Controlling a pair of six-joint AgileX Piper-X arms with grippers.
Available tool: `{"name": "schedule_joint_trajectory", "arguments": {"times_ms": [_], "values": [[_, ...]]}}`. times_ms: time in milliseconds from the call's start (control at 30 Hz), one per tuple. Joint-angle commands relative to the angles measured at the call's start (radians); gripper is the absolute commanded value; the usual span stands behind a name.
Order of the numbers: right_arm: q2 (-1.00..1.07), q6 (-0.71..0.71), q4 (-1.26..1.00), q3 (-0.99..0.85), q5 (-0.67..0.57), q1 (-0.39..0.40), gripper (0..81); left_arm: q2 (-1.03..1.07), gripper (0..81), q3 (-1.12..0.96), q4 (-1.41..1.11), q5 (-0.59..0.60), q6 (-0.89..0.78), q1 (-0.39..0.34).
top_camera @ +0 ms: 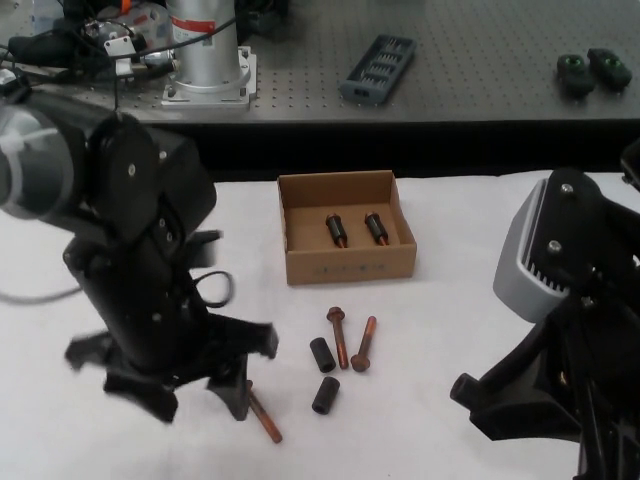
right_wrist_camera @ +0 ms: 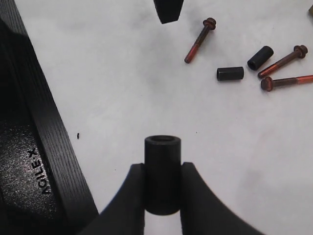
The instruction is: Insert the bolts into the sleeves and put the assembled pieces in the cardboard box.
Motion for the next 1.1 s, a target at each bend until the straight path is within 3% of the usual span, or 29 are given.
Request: {"name": "schedule_joint_trajectory", "arguments": {"times_ms": [0, 233, 400, 567, 1067], "values": [[-0.008, 0.0, 0.004, -0.004, -0.016, 0.0, 2.5, -0.002, 48.2, 0.054, -0.073, 0.031, -0.436, -0.016], [-0.008, 0.0, 0.004, -0.004, -0.016, 0.0, 2.5, -0.002, 48.2, 0.135, -0.424, -0.027, -0.733, -0.092], [-0.008, 0.0, 0.013, -0.004, -0.016, 0.0, 2.5, 0.004, 45.3, 0.147, -0.468, -0.226, -0.742, -0.135], [-0.008, 0.0, 0.018, -0.004, -0.016, 0.0, 2.5, 0.03, 38.2, 0.147, -0.466, -0.228, -0.742, -0.135], [-0.008, -0.003, 0.018, -0.004, -0.016, 0.0, 2.5, 0.119, 37.7, 0.147, -0.485, -0.243, -0.788, -0.135]]}}
